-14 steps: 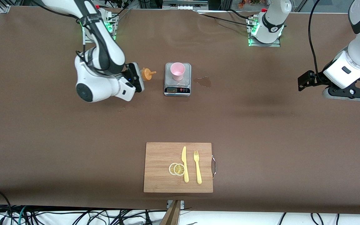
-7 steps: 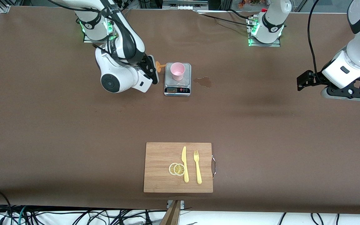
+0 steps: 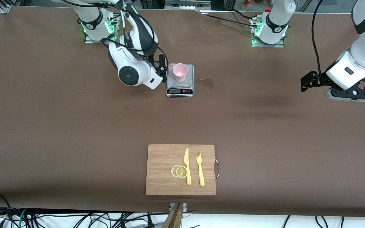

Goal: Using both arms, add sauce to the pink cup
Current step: 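Lift the sauce bottle with the right gripper toward the pink cup, then tilt the bottle nozzle into the pink cup with the right gripper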

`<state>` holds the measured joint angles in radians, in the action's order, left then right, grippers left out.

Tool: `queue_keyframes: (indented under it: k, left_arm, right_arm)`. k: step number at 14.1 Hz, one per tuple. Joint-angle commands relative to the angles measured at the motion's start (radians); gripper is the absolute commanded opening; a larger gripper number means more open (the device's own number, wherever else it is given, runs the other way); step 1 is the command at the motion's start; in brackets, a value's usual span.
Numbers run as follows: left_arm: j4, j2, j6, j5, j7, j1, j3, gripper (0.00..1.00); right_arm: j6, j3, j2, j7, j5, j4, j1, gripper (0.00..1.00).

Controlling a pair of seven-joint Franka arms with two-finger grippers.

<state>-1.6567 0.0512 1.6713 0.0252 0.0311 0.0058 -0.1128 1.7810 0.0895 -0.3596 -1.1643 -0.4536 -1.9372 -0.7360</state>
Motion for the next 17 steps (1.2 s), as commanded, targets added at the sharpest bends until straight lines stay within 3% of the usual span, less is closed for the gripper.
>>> queue_keyframes:
  k: [1,17]
  left_arm:
    - [0.026,0.01,-0.019,-0.013,-0.025,-0.003,0.001,1.0]
    - [0.026,0.01,-0.021,-0.024,-0.028,-0.001,0.001,1.0]
  right_arm:
    - [0.011,0.001,0.019,0.049,0.023,-0.013,-0.016,0.17]
    - [0.002,-0.005,-0.03,0.281,0.145,0.056,-0.092,0.17]
